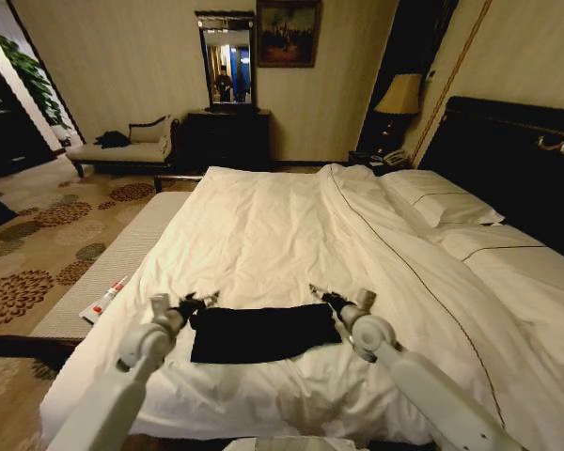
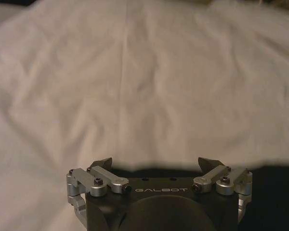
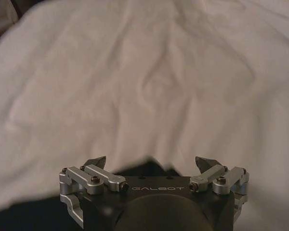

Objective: Fold the clothes on the bed.

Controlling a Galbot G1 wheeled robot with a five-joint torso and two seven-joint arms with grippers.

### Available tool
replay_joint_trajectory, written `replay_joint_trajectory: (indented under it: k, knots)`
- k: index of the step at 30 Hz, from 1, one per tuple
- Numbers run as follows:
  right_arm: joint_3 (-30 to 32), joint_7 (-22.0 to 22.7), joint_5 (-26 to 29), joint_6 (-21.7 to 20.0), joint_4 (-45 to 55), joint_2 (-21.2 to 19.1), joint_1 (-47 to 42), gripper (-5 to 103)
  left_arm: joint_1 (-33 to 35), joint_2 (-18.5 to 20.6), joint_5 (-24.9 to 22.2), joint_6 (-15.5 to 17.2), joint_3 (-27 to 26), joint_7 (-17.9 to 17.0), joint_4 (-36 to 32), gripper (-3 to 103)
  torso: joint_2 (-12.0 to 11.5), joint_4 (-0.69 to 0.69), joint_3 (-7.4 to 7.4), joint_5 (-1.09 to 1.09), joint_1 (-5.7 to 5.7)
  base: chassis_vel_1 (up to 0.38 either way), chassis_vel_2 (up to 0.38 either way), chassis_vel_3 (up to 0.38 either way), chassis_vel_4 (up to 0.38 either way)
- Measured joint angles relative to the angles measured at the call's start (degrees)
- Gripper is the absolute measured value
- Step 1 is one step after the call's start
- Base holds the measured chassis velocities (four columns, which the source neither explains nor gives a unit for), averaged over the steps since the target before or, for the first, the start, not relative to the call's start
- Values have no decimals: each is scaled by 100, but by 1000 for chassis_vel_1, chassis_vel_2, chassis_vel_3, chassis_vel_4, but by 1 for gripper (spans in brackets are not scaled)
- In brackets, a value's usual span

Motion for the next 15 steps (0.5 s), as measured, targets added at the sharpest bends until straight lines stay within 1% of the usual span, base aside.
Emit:
replay_joint_trajectory:
  k: [2,4,5,9,10,11,14,15]
  knots:
    - [43,181,-96,-118,289,-105,-370,100,370,52,136,133,-72,-54,-187,100,0,-1,-1,2,-1,0,0,0,0]
    - [175,313,-295,-129,676,-239,-881,100,791,86,357,238,-203,-59,-404,100,1,0,-1,0,-2,0,0,0,0]
    - [175,313,-295,-129,676,-239,-881,100,791,86,357,238,-203,-59,-404,100,1,0,-1,0,-2,0,0,0,0]
    - [481,709,-595,-107,1438,-389,-1829,100,1602,101,603,303,-543,-59,-1034,100,2,-3,-2,0,-4,0,0,0,0]
    - [557,807,-688,-74,1610,-405,-2038,100,1816,94,639,303,-630,-59,-1220,100,2,-2,-2,1,-4,0,0,0,0]
    - [557,807,-688,-74,1610,-405,-2038,100,1816,94,639,303,-630,-59,-1220,100,2,-2,-2,1,-4,0,0,0,0]
    - [719,1121,-928,16,2061,-416,-2584,100,2500,33,884,292,-979,-6,-1738,100,3,0,-2,1,-4,0,0,0,0]
    - [719,1121,-928,16,2061,-416,-2584,100,2500,33,884,292,-979,-6,-1738,100,3,0,-2,1,-4,0,0,0,0]
